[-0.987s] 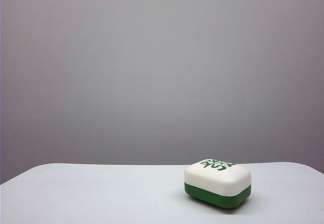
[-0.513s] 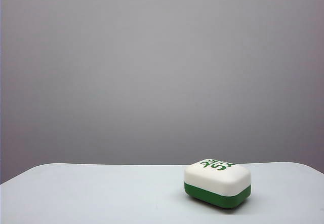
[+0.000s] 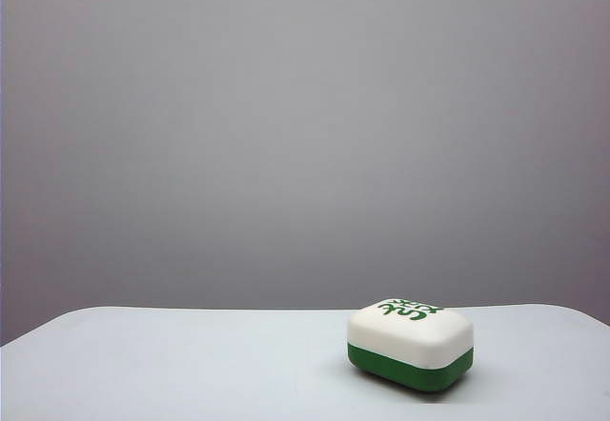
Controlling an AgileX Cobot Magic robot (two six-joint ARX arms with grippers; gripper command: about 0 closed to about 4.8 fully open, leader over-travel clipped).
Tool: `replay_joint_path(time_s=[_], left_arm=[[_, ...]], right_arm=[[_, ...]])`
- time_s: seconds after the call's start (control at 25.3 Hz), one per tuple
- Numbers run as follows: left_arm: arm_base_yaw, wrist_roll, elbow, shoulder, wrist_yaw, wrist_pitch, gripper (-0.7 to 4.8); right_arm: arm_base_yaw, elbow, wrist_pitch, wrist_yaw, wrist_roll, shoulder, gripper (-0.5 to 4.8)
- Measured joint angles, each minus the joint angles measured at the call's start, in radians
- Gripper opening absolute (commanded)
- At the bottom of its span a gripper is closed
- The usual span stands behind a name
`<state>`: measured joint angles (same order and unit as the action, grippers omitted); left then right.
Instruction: Pick up the foam mahjong on the table and turn it over.
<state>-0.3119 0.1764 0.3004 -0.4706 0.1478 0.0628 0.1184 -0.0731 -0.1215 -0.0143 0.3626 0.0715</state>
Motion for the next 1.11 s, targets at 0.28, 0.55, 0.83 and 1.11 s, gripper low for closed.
replay_joint_path(time_s=[0.28,0.55,0.83,1.11], left_arm=[[0.0,-0.142,0.277,-0.381,-0.123,0.012,-0.05],[0.0,-0.246,0.457,-0.492,-0.148,-0.084,-0.05],[0.0,-0.333,0.457,-0.494,-0.334,-0.14,-0.05],[0.0,-0.325,0.405,-0.488,-0.466,-0.172,-0.05]], right_arm=[[-0.002,-0.275,0.011,0.003,-0.101,0.307,0.91],[-0.005,-0.603,0.064,0.255,-0.257,0.843,1.42],[-0.005,-0.853,0.074,0.512,-0.301,1.339,2.29],[-0.007,-0.871,0.12,0.531,-0.412,1.593,2.35]])
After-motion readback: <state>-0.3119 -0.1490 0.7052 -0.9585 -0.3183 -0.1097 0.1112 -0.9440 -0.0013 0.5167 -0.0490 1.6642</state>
